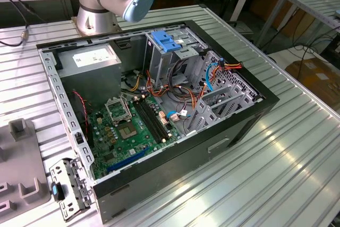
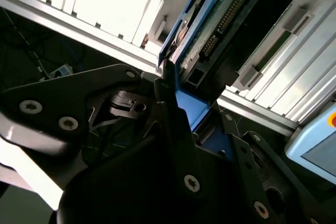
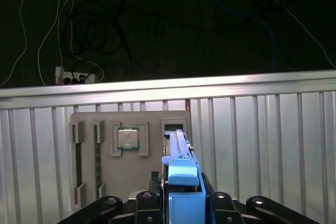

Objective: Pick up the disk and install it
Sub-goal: 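Pick up the disk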

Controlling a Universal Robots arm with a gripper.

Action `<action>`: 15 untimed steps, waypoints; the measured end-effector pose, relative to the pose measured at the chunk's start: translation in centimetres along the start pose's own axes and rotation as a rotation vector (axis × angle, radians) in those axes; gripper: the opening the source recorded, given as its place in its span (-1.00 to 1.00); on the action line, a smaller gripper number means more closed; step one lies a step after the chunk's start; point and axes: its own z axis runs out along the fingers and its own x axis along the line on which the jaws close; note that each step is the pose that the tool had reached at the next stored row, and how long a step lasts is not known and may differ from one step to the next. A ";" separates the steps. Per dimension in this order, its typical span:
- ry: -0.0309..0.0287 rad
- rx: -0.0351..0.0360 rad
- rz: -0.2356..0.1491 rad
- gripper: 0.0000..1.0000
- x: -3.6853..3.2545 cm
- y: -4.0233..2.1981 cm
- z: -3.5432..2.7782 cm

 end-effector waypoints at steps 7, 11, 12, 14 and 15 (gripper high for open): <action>0.0000 -0.0006 0.000 -0.25 0.01 0.00 -0.28; 0.0001 -0.0013 0.000 -0.25 0.01 0.00 -0.56; 0.0001 -0.0014 0.000 -0.25 0.02 -0.01 -0.62; 0.0000 -0.0016 0.000 -0.25 0.02 -0.01 -0.75; 0.0001 -0.0017 0.000 -0.25 0.02 -0.01 -0.83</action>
